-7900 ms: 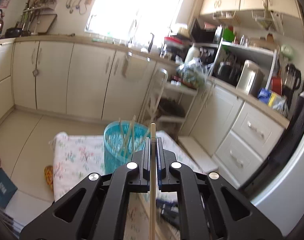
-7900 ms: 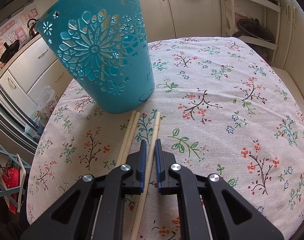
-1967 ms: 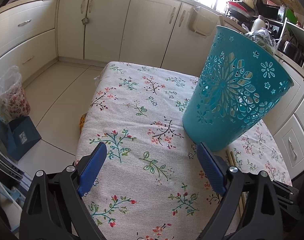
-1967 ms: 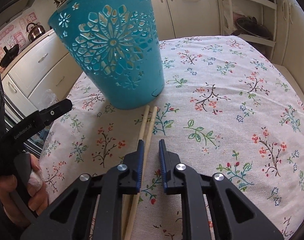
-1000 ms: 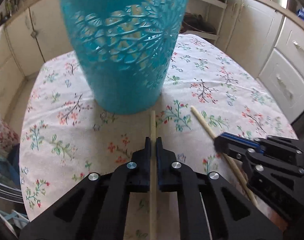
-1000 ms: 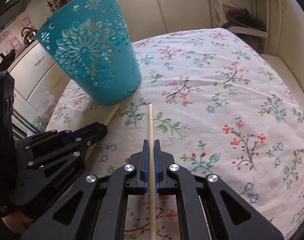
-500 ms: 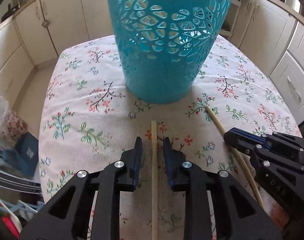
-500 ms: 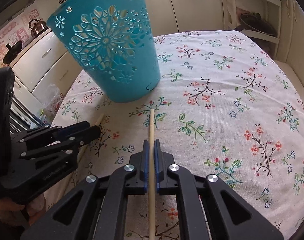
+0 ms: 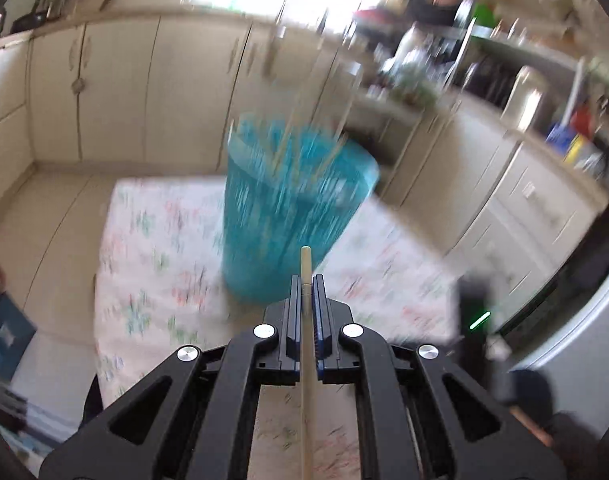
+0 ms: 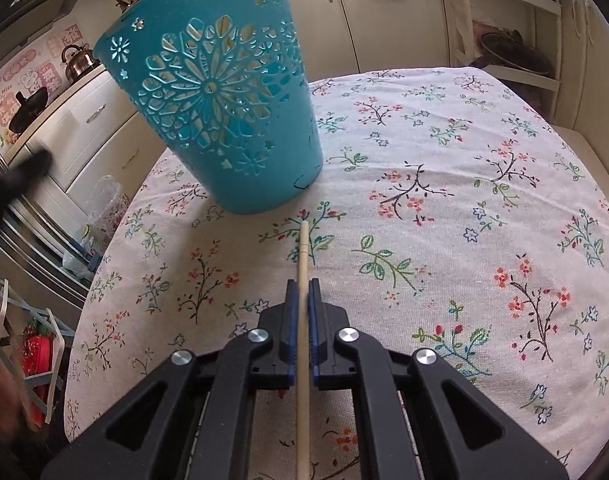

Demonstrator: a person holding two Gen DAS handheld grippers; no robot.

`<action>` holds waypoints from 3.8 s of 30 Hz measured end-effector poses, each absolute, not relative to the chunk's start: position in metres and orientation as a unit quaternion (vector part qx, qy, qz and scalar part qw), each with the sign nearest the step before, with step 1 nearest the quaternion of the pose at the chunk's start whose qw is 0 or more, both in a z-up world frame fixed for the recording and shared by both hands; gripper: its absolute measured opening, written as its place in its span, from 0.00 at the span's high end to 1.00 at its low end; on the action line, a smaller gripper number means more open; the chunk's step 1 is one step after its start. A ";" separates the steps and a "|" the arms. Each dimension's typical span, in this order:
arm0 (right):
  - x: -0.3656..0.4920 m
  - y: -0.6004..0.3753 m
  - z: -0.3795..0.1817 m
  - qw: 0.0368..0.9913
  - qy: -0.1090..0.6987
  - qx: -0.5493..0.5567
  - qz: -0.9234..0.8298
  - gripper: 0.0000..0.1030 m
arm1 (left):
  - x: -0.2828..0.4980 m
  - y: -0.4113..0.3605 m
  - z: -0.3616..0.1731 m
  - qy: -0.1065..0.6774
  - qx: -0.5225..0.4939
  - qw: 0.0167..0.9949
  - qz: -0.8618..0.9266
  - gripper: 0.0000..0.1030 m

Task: Organize utensils

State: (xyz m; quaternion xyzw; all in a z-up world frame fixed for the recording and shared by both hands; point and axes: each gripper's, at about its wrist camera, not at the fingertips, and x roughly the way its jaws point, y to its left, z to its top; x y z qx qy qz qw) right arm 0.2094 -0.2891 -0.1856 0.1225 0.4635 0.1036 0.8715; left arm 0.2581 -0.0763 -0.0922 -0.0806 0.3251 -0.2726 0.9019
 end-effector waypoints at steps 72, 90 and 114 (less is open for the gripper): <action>0.221 -0.328 -0.034 0.913 0.215 0.285 0.197 0.94 | 0.295 -0.029 -0.188 0.356 -0.130 0.920 -0.097 0.29; 0.336 -0.281 -0.027 0.950 0.197 0.203 0.134 0.94 | 0.298 -0.028 -0.187 0.355 -0.150 0.916 -0.114 0.28; 0.115 -0.287 -0.072 0.925 0.343 0.160 -0.024 0.07 | 0.221 -0.028 -0.113 0.361 0.011 0.932 -0.020 0.07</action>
